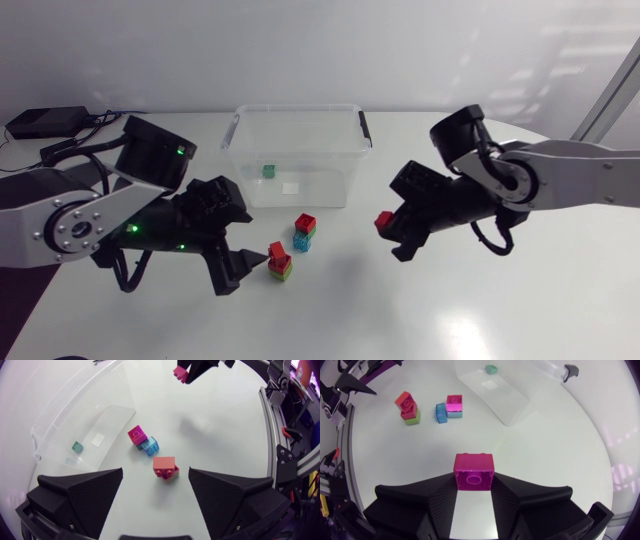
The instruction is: Place the duplo bricks in the container
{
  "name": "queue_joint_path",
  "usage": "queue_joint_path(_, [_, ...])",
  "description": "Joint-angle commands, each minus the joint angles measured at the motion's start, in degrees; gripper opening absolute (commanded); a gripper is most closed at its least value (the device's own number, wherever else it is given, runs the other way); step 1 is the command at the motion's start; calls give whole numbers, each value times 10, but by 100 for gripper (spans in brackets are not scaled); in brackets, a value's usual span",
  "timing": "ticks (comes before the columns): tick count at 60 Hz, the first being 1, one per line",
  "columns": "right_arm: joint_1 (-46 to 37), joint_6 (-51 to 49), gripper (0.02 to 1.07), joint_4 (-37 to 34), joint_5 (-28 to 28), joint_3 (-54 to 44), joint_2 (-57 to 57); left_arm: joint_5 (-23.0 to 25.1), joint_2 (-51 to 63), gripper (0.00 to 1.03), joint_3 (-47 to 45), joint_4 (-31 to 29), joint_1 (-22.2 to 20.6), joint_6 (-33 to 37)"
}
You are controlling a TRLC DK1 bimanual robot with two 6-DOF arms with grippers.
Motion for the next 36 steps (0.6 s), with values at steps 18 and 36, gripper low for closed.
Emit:
queue_joint_path(18, [75, 72, 29, -78, 31, 140, -64, 17, 75, 91, -28, 53, -7, 38])
queue_joint_path(36, [79, 98, 29, -49, 34, 196, -14, 27, 130, 91, -28, 95, -18, 27])
